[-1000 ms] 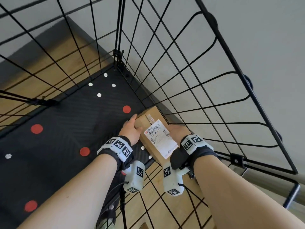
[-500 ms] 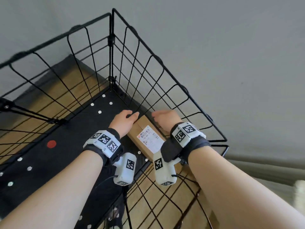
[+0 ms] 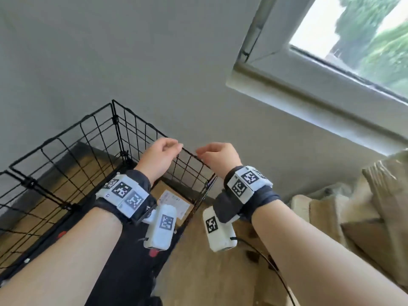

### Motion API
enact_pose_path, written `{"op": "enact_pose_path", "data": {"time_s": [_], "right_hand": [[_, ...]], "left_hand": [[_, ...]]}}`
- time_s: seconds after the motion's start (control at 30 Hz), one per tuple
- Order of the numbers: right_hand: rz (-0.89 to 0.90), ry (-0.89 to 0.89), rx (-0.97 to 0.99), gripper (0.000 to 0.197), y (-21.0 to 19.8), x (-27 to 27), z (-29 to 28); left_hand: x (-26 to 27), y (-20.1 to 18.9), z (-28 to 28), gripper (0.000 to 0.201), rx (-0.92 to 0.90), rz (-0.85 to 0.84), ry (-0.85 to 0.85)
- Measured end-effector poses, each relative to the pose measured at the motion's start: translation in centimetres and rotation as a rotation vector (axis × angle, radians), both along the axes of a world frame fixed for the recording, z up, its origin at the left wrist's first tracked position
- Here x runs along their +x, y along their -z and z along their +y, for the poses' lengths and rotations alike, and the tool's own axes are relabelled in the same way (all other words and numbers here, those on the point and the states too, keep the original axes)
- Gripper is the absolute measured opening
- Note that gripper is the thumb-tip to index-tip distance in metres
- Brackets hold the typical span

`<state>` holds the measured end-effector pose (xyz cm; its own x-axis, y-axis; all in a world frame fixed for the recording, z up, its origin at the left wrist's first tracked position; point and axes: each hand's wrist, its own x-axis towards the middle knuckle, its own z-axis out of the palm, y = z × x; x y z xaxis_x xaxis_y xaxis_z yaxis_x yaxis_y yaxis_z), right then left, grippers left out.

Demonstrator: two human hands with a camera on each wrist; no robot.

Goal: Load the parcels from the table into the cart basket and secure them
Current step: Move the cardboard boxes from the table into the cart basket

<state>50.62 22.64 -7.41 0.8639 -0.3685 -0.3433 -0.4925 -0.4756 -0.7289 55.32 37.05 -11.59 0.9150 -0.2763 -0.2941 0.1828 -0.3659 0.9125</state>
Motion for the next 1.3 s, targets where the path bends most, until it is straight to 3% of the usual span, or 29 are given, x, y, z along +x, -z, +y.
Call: {"op": "enact_pose_path", "data": {"time_s": [0.4, 0.63, 0.87, 1.13, 1.3], "right_hand": [[-0.343, 0.032, -0.002, 0.02, -13.2, -17.9, -3.4], [-0.481, 0.102, -0.013, 0.023, -17.9, -28.4, -8.3], [-0.449, 0.281, 0.051, 0.023, -15.3, -39.8, -14.5], [-0.376, 0.48, 0.094, 0.02, -10.3, -48.5, -19.9], [-0.312, 0.581, 0.224, 0.021, -6.9, -50.4, -20.0]], "left_hand": [[-16.1, -15.8, -6.1, 0.025, -0.12, -0.232, 0.089], [-25.4, -21.3, -10.6, 0.027, -0.206, -0.294, 0.127], [-34.4, -18.4, -15.6, 0.015, -0.221, -0.147, 0.211], [-40.5, -11.7, -19.4, 0.032, 0.025, 0.041, 0.28], [-41.9, -8.8, -20.3, 0.058, 0.176, 0.118, 0.276]]}}
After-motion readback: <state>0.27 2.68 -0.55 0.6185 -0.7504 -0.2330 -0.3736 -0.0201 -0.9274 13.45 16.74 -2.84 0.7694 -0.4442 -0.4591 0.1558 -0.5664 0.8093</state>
